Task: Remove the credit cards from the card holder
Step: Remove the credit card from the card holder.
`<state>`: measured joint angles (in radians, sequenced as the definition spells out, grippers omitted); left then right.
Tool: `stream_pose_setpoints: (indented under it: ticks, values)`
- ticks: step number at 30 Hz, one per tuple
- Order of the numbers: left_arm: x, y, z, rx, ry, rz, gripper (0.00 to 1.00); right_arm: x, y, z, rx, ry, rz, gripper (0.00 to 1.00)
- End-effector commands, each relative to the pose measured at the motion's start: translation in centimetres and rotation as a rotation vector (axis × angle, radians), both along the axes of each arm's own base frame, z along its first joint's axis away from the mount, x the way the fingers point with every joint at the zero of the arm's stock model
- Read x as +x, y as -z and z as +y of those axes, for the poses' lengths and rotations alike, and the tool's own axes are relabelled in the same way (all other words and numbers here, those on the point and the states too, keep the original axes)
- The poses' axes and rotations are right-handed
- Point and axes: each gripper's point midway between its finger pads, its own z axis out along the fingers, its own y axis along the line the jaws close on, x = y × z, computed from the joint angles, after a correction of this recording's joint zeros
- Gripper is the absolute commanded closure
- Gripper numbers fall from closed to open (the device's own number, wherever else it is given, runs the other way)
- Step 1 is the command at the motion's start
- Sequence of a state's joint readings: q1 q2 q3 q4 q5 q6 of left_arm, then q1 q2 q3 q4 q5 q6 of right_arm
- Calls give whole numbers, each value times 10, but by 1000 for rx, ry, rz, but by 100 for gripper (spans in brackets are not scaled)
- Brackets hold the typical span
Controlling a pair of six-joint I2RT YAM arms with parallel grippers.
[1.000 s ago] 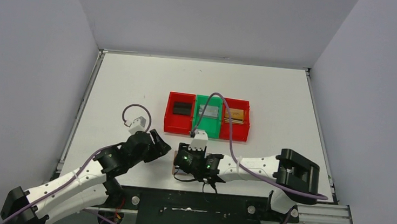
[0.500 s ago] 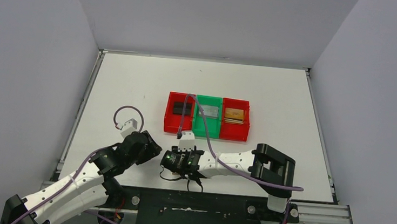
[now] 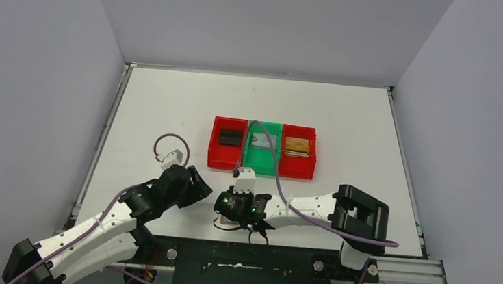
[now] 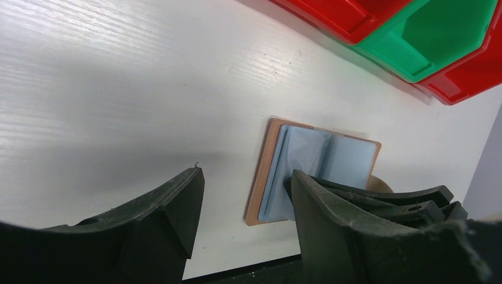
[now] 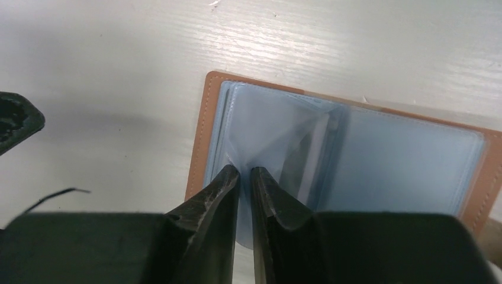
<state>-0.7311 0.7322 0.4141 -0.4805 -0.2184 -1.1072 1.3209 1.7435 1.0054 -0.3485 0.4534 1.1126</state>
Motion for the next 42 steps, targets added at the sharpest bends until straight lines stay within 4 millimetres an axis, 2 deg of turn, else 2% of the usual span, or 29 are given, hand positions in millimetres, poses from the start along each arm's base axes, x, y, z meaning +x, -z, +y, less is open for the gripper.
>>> stream_pose_setpoints:
  ticks: [1,10,18,22,25,28,35,38,42]
  values:
    - [8,-14,-20,-71,69,-49,45,4,-20,4,119,5,-12,87]
    - [7,-26,-43,-134,190,-89,45,6,-43,7,393,-7,-25,92]
    - [2,-32,-74,-228,329,-101,45,5,-57,-13,679,-6,-58,89]
    - [-5,-34,-92,-295,408,-97,45,3,-59,-24,753,-2,-74,87]
    - [-5,-29,-97,-291,410,-76,45,2,-57,-25,751,-8,-72,86]
    - [1,-22,-84,-228,326,-57,46,2,-54,-19,686,-43,-66,86]
    - [10,-20,-27,-112,44,-63,46,9,-59,17,524,-166,-71,85]
    - [8,-26,-16,-135,-3,-87,46,12,-56,28,463,-191,-65,86]
    - [4,-27,-14,-174,-13,-95,46,15,-48,26,463,-141,-47,86]
